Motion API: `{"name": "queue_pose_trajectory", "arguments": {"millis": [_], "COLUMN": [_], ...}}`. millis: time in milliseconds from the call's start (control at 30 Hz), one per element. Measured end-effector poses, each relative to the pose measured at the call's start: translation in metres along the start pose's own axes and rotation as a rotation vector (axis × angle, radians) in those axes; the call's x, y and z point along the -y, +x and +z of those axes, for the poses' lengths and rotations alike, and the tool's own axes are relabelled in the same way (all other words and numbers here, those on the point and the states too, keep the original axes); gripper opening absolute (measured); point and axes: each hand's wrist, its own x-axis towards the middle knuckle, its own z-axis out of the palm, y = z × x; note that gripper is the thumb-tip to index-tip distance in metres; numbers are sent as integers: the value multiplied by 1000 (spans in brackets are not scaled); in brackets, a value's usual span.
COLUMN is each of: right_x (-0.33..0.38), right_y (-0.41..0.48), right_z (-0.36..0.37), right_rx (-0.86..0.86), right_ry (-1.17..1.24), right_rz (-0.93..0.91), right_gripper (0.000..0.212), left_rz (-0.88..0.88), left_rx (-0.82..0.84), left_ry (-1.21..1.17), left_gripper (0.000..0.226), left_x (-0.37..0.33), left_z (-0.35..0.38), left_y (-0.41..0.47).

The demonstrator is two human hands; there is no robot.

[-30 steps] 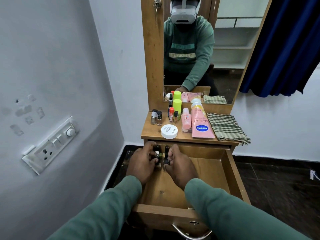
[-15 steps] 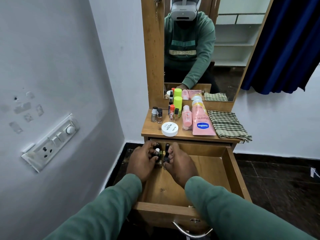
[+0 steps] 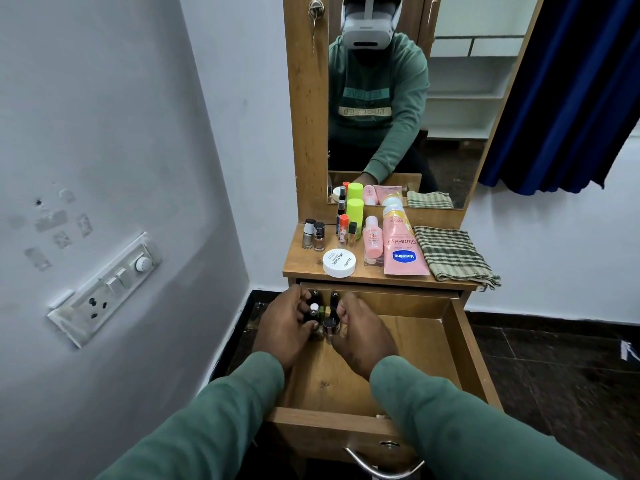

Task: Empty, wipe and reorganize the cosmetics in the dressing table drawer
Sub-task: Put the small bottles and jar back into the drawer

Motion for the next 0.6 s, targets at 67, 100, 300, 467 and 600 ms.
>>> {"name": "queue_pose_trajectory", "arguments": {"millis": [67,100,300,467,600], "right_x": [2,2,21,57,74], "right_y": [-2,-3,11,67,119], "right_z": [-4,-7,-39,-80,-93], "right_rx": [1,-8,-113,-244,-164], "right_ry": [-2,-6,30,86,-20], "right_rz": [-13,-18,-92,-153,-108], "right_gripper": [41,40,24,21,36], "left_rz": [4,13,164,238,191], "left_rx": [-3,-9,-82,-172,-151], "left_ry": [6,5,75,19,107], "left_gripper": [44,44,18,19,40], "left_x": [-2,-3,-21,-52,-55], "left_z": [-1,-2,-27,-63,-73], "left_y": [-2,-3,10,63,115]}}
